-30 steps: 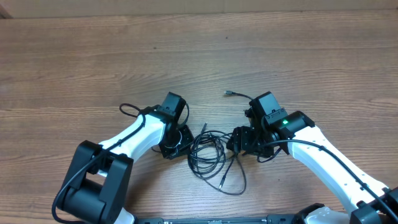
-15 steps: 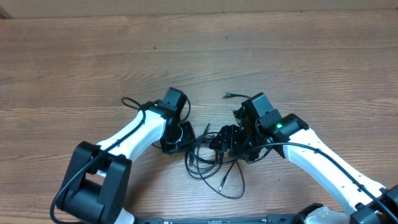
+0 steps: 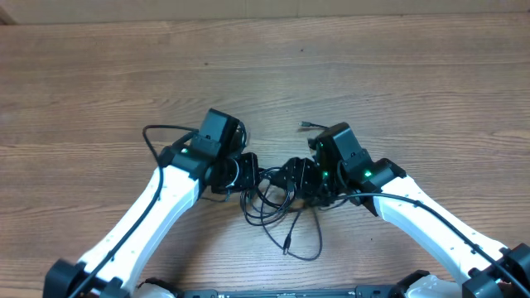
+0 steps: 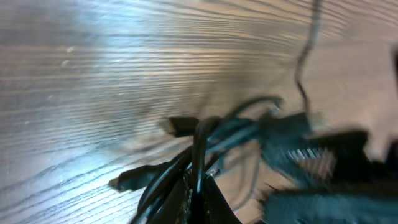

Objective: Untangle cables

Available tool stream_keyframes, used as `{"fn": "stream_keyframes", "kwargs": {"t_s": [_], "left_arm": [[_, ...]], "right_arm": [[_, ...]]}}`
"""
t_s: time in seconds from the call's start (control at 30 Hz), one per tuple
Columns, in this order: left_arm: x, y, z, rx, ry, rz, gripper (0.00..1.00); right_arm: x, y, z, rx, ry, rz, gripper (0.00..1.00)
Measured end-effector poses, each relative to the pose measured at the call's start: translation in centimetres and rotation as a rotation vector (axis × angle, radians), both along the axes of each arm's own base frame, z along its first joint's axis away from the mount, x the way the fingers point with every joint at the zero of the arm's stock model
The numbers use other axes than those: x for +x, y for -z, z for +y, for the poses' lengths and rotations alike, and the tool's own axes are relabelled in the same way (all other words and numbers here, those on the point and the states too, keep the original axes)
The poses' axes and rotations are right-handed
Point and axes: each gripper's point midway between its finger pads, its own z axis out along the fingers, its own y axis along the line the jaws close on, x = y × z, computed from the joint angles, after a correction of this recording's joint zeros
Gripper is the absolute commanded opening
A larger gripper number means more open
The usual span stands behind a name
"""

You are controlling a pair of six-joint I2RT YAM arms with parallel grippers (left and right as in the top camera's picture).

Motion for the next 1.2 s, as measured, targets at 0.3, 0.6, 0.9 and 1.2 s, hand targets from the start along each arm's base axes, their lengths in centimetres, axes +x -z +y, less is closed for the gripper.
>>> {"fn": "stream_keyframes", "kwargs": {"t_s": [0.3,0.6,0.9,1.2], "left_arm": [[-1.0,-1.2,-0.2,-0.003,0.233,-0.126,0.04],[-1.0,-1.2,-0.2,0.013,0.328,-0.185,0.04],[-1.1,-1.3,-0.3,0.018,0.423,-0.242,0.04],[-0.6,-1.8,-1.0,-0.012,0.471,-0.302,0.04]], "right_arm": [[0.2,0.0,0.0,-0.031,-0.223,-0.215,0.73],[0.6,-1.7,-4.5,-0.151,-0.257,-0.235,0.72],[2.3,-7.4,-3.9,-0.136,-0.480,-0.628,0.49],[0.7,-3.2,-2.7,-0.058,-0.674,-0.571,0.43]]}}
